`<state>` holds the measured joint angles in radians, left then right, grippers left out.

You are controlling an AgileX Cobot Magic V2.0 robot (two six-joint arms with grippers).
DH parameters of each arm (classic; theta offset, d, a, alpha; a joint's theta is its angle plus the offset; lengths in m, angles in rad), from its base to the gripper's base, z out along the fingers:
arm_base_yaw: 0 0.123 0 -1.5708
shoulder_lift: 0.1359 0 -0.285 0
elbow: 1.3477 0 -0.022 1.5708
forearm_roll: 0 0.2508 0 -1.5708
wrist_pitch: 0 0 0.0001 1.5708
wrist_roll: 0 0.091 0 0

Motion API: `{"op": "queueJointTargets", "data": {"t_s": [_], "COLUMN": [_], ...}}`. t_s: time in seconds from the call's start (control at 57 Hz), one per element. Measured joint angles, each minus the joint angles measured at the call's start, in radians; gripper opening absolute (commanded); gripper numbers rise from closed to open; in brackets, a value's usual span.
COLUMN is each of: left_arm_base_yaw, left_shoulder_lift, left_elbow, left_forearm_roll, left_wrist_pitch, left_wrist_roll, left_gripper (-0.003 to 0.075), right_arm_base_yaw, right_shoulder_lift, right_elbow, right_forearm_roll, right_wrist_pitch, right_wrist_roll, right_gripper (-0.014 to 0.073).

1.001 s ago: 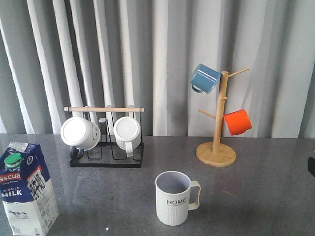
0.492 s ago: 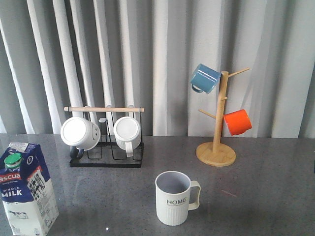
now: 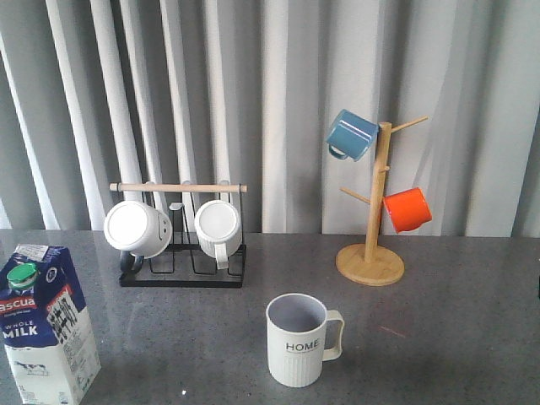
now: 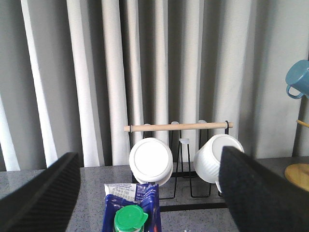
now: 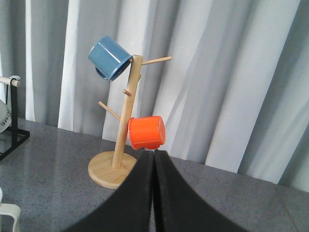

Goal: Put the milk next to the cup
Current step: 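Grasp the Pascual milk carton with the left gripper and lift it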

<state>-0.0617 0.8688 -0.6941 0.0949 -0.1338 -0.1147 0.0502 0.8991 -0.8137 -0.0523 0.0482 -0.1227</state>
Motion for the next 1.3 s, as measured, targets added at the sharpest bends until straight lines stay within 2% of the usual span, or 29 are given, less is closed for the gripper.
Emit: {"op": "queueJointTargets", "data": {"t_s": [0.07, 0.14, 0.263, 0.544, 0.878, 1.159, 1.247, 1.299], "left_arm_base_yaw": [0.0, 0.0, 0.0, 0.008, 0.047, 0.047, 0.05, 0.05], "left_shoulder_lift": [0.0, 0.002, 0.044, 0.275, 0.442, 0.549, 0.577, 0.595], "left_elbow": [0.0, 0.0, -0.001, -0.004, -0.004, -0.004, -0.004, -0.004], "left_forearm_roll": [0.0, 0.0, -0.013, -0.021, -0.021, -0.021, -0.021, -0.023], "left_wrist_pitch": [-0.003, -0.028, -0.104, -0.12, -0.226, -0.262, -0.278, -0.291], "left_wrist_roll": [0.0, -0.009, -0.06, -0.069, -0.071, -0.071, -0.065, -0.049], "left_gripper": [0.0636, 0.0737, 0.0732, 0.0724, 0.0723, 0.069, 0.0624, 0.054], "right_arm_base_yaw": [0.0, 0.0, 0.0, 0.0, 0.0, 0.0, 0.0, 0.0], "right_shoulder_lift": [0.0, 0.0, 0.0, 0.0, 0.0, 0.0, 0.0, 0.0], "right_elbow": [0.0, 0.0, 0.0, 0.0, 0.0, 0.0, 0.0, 0.0], "right_forearm_roll": [0.0, 0.0, 0.0, 0.0, 0.0, 0.0, 0.0, 0.0], "right_wrist_pitch": [0.0, 0.0, 0.0, 0.0, 0.0, 0.0, 0.0, 0.0], "right_wrist_roll": [0.0, 0.0, 0.0, 0.0, 0.0, 0.0, 0.0, 0.0], "right_gripper": [-0.0008, -0.0008, -0.0008, -0.0008, -0.0008, -0.0008, -0.0008, -0.0008]}}
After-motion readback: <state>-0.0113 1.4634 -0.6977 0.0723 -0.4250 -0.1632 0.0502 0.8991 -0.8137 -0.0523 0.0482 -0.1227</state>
